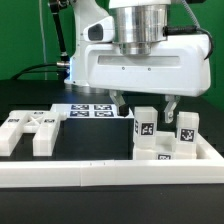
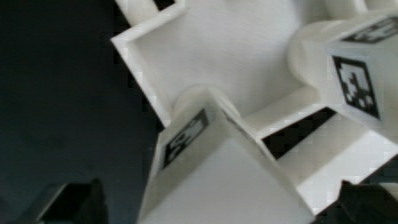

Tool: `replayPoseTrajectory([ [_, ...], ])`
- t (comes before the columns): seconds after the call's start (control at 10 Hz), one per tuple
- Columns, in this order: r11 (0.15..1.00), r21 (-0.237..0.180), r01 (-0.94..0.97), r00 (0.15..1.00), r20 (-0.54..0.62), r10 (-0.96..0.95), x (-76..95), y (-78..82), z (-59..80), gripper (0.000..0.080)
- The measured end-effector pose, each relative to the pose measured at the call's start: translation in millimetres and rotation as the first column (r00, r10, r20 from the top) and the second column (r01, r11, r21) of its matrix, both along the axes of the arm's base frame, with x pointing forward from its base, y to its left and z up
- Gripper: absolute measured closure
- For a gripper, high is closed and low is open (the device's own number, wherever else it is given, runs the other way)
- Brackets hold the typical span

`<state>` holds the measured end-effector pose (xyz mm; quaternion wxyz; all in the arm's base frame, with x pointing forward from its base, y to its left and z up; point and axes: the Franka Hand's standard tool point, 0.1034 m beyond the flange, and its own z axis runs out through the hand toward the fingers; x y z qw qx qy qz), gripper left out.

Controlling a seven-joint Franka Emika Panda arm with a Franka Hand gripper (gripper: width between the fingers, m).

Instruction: Assemble chair

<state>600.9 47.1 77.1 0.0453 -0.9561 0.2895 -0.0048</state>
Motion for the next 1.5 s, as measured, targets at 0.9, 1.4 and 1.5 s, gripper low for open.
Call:
replayPoseTrajectory([
  [0.9, 0.828, -0.081, -0.555, 0.83, 0.011, 0.558, -1.6, -0.2, -2.6, 0.0245],
  [1.4, 0.927, -0.068, -0.368, 0.929, 0.01, 0.369, -1.8, 0.3, -3.0, 0.051],
  [1.5, 0.966, -0.061, -0.25, 0.968, 0.008, 0.251, -2.0, 1.5, -3.5, 0.051],
])
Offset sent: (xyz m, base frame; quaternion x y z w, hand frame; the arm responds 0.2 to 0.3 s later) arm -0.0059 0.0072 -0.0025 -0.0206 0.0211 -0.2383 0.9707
